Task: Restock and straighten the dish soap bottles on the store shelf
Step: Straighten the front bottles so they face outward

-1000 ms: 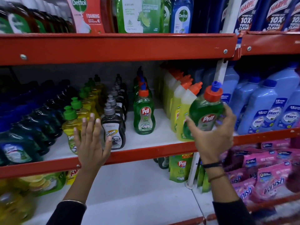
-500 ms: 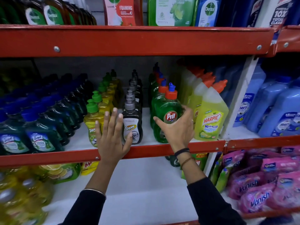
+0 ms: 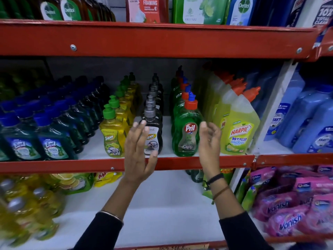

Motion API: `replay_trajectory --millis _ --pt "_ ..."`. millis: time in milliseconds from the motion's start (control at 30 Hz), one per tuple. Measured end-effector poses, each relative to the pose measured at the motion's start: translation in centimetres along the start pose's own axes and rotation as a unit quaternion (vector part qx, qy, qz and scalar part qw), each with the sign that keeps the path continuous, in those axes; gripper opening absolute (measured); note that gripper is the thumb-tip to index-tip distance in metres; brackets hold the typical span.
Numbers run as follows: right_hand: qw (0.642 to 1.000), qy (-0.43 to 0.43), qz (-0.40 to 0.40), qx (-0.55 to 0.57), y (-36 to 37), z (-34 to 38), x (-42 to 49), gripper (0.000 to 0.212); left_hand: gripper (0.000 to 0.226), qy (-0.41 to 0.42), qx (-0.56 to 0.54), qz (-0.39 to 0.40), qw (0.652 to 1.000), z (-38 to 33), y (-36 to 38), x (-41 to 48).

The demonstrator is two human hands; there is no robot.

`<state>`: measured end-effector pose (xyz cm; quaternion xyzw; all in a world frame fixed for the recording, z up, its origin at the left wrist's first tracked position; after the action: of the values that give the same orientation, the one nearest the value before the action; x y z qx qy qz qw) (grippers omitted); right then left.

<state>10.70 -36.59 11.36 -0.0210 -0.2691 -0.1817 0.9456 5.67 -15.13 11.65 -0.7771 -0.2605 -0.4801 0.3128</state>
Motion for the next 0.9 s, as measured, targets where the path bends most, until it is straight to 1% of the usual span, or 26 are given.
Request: replay_trajectory --millis 33,100,133,167,200,267,300,367,400,433,500,533,667,900 --pt "0.998 0.03 0.009 0.046 -0.2 -0.6 -0.2 0.083 0.053 -0.019 -0.06 0.025 0.998 -1.2 0.5 -0.1" --pt "0.99 0.086 0.037 0.107 -0.4 -1.6 -0.4 0.112 0.057 -0.085 -0.162 0.082 0.98 -3.4 2.3 -0.5" --pt "0.984 0.107 0.053 0.129 -0.3 -1.8 -0.6 0.125 0.059 -0.128 -0.196 0.107 0.966 -4.3 3.4 -0.7" --pt "0.98 0.119 0.07 0.143 -0.2 -1.9 -0.7 0.133 0.064 -0.175 -0.224 0.128 0.95 -4.8 4.5 -0.8" --pt "0.977 0.127 0.087 0.15 -0.1 -1.8 -0.8 0.137 0.069 -0.226 -0.248 0.147 0.931 -4.9 5.6 -0.9" --pt "0.971 0.137 0.115 0.158 0.1 -1.5 -0.8 0.137 0.08 -0.317 -0.27 0.161 0.895 -4.3 7.3 -1.0" --pt "0.969 0.138 0.126 0.162 0.2 -1.4 -0.8 0.133 0.084 -0.356 -0.272 0.162 0.879 -3.6 7.9 -1.0" --pt "0.966 0.138 0.141 0.168 0.5 -1.0 -0.9 0.118 0.088 -0.417 -0.297 0.175 0.841 -2.6 9.0 -1.1" --pt "0.964 0.14 0.149 0.167 0.6 -1.0 -1.0 0.114 0.087 -0.43 -0.31 0.185 0.828 -2.3 9.4 -1.2" --pt "0.964 0.14 0.156 0.166 0.7 -1.0 -1.0 0.117 0.084 -0.431 -0.315 0.196 0.822 -2.1 9.7 -1.2" --pt "0.963 0.134 0.166 0.163 0.7 -1.1 -1.0 0.131 0.077 -0.426 -0.312 0.213 0.822 -1.9 10.0 -1.2" --pt "0.963 0.132 0.169 0.164 0.7 -1.1 -1.0 0.135 0.075 -0.427 -0.313 0.216 0.82 -1.7 10.1 -1.2" --pt "0.965 0.126 0.173 0.152 0.4 -1.4 -0.7 0.133 0.072 -0.433 -0.318 0.223 0.813 -1.3 10.1 -1.1" --pt "0.97 0.111 0.174 0.128 0.0 -1.0 -0.4 0.133 0.073 -0.441 -0.309 0.22 0.813 -1.5 9.9 -0.8"
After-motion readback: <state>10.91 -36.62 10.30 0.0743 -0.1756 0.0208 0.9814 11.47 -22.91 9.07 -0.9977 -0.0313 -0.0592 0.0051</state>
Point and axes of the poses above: each hand's wrist, its own x-axis towards the middle knuckle, its own y-axis out of the palm, z = x × y, the point moved 9 cm from there along x, towards the middle knuckle, and after that the axes turned 12 degrees about -y, right-handed, at the moved point
